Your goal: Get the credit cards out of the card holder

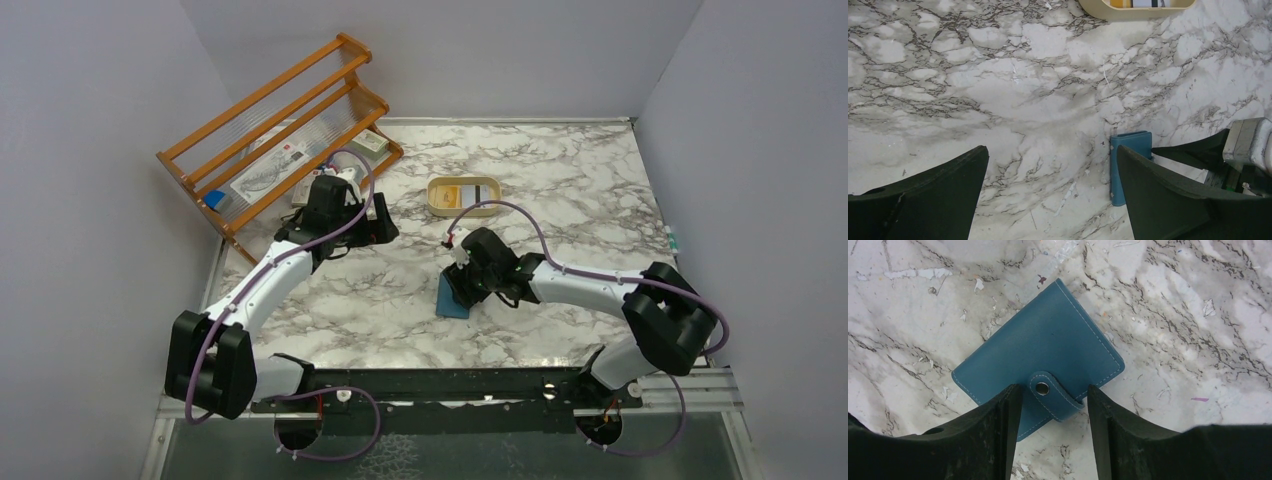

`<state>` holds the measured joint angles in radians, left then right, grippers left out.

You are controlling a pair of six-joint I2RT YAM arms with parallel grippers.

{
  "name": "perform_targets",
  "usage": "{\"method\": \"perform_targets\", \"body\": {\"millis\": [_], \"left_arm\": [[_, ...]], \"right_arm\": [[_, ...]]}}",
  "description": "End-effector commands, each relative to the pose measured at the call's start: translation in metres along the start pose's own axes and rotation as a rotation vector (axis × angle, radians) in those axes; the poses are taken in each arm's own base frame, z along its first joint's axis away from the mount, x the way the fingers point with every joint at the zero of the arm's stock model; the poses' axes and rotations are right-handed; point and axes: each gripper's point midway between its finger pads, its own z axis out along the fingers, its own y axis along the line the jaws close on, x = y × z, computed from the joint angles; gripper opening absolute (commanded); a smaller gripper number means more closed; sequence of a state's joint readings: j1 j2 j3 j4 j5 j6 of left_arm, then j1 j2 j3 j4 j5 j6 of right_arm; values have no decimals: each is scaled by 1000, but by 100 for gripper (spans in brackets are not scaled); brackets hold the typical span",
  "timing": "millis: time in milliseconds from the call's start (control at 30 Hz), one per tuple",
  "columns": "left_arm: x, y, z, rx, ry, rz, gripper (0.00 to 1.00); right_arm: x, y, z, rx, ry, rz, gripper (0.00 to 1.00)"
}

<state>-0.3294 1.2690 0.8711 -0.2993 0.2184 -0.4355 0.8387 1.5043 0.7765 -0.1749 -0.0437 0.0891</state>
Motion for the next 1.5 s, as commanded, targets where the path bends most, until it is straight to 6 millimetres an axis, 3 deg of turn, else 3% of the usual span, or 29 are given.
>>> {"method": "perform_targets", "body": {"millis": [0, 433, 500, 600, 733, 867, 1000, 1267, 1467], "left_arm": [[3, -5, 4, 28, 8, -7, 99], [11, -1, 8, 27, 29, -19, 99], [11, -1, 9, 25, 29, -17, 99], [14, 0, 10, 24, 34, -23, 99], [26, -4, 14, 67, 51, -61, 99], [52, -25, 27, 175, 73, -118, 99], [76, -55, 40, 273, 78, -133, 99], [72, -77, 55, 375, 59, -116, 99], [60, -97, 44, 497, 16, -162, 98]], "right_arm": [[5, 9, -1, -43, 12, 10, 54], [16, 7, 9, -34, 101, 10, 46], [19, 7, 10, -34, 119, 15, 36], [20, 7, 11, -30, 126, 22, 4], [17, 9, 10, -36, 115, 26, 1], [-1, 15, 4, -67, 34, 23, 1], [-44, 33, -14, -178, -141, 6, 1], [-87, 48, -48, -377, -318, 3, 1], [-93, 58, -65, -505, -361, -2, 1]]}}
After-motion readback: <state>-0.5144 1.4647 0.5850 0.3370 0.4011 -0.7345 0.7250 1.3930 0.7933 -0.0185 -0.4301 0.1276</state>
